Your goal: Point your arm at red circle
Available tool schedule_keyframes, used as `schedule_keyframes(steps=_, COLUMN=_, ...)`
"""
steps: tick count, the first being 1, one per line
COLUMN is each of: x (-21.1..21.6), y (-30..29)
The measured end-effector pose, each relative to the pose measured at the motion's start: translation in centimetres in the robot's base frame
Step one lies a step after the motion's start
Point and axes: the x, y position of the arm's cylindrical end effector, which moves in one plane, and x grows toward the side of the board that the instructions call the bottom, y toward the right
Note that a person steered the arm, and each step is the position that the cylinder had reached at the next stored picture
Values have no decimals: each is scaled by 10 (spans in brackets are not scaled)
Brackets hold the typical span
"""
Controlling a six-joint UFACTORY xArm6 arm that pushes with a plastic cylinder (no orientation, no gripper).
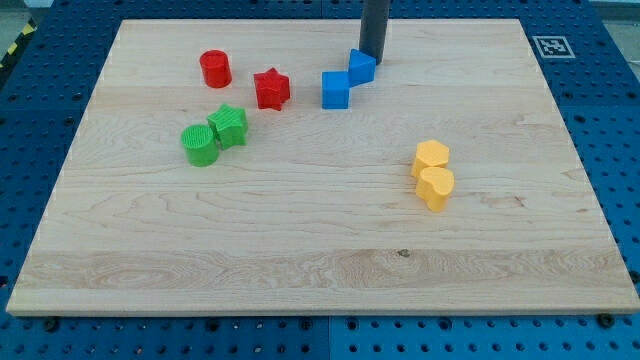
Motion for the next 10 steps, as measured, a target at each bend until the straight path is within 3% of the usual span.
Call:
schedule_keyframes(steps=2, x=0, y=10)
schedule_keyframes(steps=4, x=-4, y=87)
schedule_keyframes(steps=7, x=-12, y=85)
schedule_keyframes(steps=8, x=-39, y=46)
schedule_keyframes(steps=10, x=-42, y=-158)
